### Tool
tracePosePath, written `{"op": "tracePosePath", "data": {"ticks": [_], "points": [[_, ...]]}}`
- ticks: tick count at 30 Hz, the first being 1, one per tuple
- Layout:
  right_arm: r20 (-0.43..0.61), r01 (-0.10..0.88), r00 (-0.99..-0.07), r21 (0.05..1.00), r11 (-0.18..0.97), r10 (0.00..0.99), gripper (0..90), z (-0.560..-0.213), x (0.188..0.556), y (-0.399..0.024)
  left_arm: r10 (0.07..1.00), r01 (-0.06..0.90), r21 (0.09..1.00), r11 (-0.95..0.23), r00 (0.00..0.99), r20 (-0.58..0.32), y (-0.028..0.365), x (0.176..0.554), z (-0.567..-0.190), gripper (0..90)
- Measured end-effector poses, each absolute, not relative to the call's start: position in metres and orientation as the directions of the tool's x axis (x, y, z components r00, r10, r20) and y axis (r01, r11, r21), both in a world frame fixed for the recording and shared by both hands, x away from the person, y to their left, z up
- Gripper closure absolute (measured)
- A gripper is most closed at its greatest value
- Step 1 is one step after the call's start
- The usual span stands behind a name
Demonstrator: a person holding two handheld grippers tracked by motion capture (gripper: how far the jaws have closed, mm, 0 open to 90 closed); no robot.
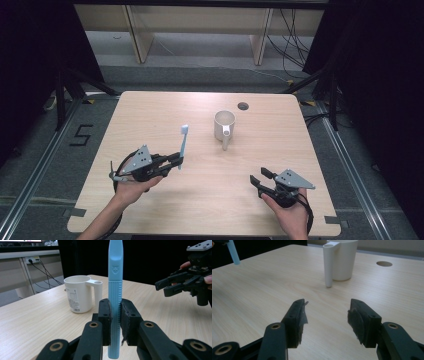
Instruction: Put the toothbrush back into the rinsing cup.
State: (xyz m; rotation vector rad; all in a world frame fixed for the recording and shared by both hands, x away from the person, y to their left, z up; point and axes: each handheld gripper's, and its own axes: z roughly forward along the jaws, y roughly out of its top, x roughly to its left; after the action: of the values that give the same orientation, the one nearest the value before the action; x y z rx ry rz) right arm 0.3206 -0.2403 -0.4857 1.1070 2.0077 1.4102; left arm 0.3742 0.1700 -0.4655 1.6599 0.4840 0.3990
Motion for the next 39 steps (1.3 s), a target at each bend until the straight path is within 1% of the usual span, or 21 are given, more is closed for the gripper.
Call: {"op": "tracePosePath", "data": {"ticks": [2, 4, 5, 7, 8, 10, 11, 16, 18, 20, 21, 23, 24, 29, 31, 32, 33, 36, 37, 38, 39], "points": [[0.04, 0.323, -0.586, 0.928, 0.188, 0.809, 46.5, -0.483, 0.323, -0.238, 0.53, 0.09, 0.989, -0.116, 0.848, -0.015, 0.17, 0.375, -0.466, 78.7], [0.072, 0.322, -0.599, 0.934, 0.158, 0.797, 45.8, -0.483, 0.326, -0.232, 0.529, 0.091, 0.989, -0.118, 0.849, -0.015, 0.171, 0.376, -0.466, 78.7], [0.05, 0.302, -0.595, 0.939, 0.165, 0.802, 45.4, -0.482, 0.327, -0.23, 0.531, 0.092, 0.989, -0.116, 0.847, -0.017, 0.171, 0.376, -0.466, 78.7], [0.087, 0.318, -0.603, 0.938, 0.14, 0.793, 44.7, -0.48, 0.328, -0.224, 0.533, 0.091, 0.989, -0.115, 0.846, -0.016, 0.172, 0.377, -0.466, 78.7], [0.06, 0.288, -0.608, 0.946, 0.15, 0.791, 44.6, -0.48, 0.33, -0.223, 0.535, 0.089, 0.99, -0.113, 0.845, -0.014, 0.173, 0.378, -0.466, 78.7], [0.104, 0.319, -0.602, 0.94, 0.119, 0.792, 44.4, -0.478, 0.329, -0.219, 0.538, 0.087, 0.99, -0.111, 0.843, -0.014, 0.174, 0.379, -0.465, 78.7], [0.068, 0.287, -0.612, 0.948, 0.141, 0.788, 44.0, -0.478, 0.332, -0.22, 0.54, 0.087, 0.99, -0.111, 0.841, -0.013, 0.175, 0.38, -0.465, 78.7], [0.073, 0.272, -0.605, 0.955, 0.119, 0.793, 41.5, -0.478, 0.332, -0.22, 0.539, 0.085, 0.99, -0.11, 0.843, -0.013, 0.175, 0.382, -0.465, 78.7], [0.097, 0.289, -0.588, 0.953, 0.096, 0.803, 40.4, -0.478, 0.33, -0.219, 0.529, 0.077, 0.993, -0.094, 0.848, -0.016, 0.173, 0.384, -0.466, 78.7], [0.084, 0.274, -0.595, 0.956, 0.104, 0.799, 39.6, -0.479, 0.331, -0.22, 0.536, 0.085, 0.99, -0.114, 0.844, -0.011, 0.174, 0.383, -0.465, 78.6], [0.101, 0.288, -0.588, 0.953, 0.091, 0.802, 39.4, -0.479, 0.329, -0.219, 0.535, 0.085, 0.99, -0.115, 0.845, -0.011, 0.173, 0.383, -0.464, 78.7], [0.094, 0.282, -0.594, 0.954, 0.098, 0.799, 39.7, -0.479, 0.33, -0.219, 0.534, 0.082, 0.989, -0.119, 0.845, -0.006, 0.173, 0.384, -0.464, 78.7], [0.066, 0.27, -0.593, 0.955, 0.121, 0.802, 39.8, -0.478, 0.33, -0.219, 0.534, 0.08, 0.99, -0.12, 0.845, -0.004, 0.173, 0.384, -0.463, 78.7], [0.059, 0.253, -0.598, 0.96, 0.118, 0.799, 39.8, -0.476, 0.329, -0.217, 0.538, 0.079, 0.989, -0.124, 0.843, 0.0, 0.171, 0.382, -0.461, 78.7], [0.084, 0.278, -0.588, 0.955, 0.104, 0.804, 39.6, -0.475, 0.326, -0.216, 0.543, 0.079, 0.988, -0.129, 0.84, 0.004, 0.17, 0.381, -0.461, 78.7], [0.068, 0.255, -0.601, 0.961, 0.11, 0.796, 39.5, -0.475, 0.327, -0.216, 0.544, 0.081, 0.988, -0.131, 0.839, 0.003, 0.169, 0.381, -0.461, 78.7], [0.089, 0.274, -0.594, 0.957, 0.097, 0.799, 39.5, -0.474, 0.325, -0.214, 0.544, 0.078, 0.989, -0.123, 0.839, 0.002, 0.168, 0.381, -0.461, 78.7], [0.056, 0.246, -0.612, 0.962, 0.123, 0.789, 40.0, -0.47, 0.325, -0.21, 0.546, 0.079, 0.989, -0.125, 0.838, 0.002, 0.165, 0.381, -0.46, 78.7], [0.075, 0.258, -0.607, 0.96, 0.107, 0.791, 40.6, -0.469, 0.323, -0.208, 0.544, 0.075, 0.989, -0.124, 0.839, 0.005, 0.163, 0.38, -0.459, 78.7], [0.057, 0.237, -0.617, 0.965, 0.116, 0.785, 41.1, -0.468, 0.324, -0.207, 0.544, 0.075, 0.989, -0.124, 0.839, 0.005, 0.163, 0.38, -0.459, 78.7], [0.062, 0.24, -0.615, 0.964, 0.112, 0.786, 41.6, -0.466, 0.323, -0.205, 0.544, 0.07, 0.99, -0.122, 0.839, 0.008, 0.16, 0.379, -0.458, 78.7]]}}
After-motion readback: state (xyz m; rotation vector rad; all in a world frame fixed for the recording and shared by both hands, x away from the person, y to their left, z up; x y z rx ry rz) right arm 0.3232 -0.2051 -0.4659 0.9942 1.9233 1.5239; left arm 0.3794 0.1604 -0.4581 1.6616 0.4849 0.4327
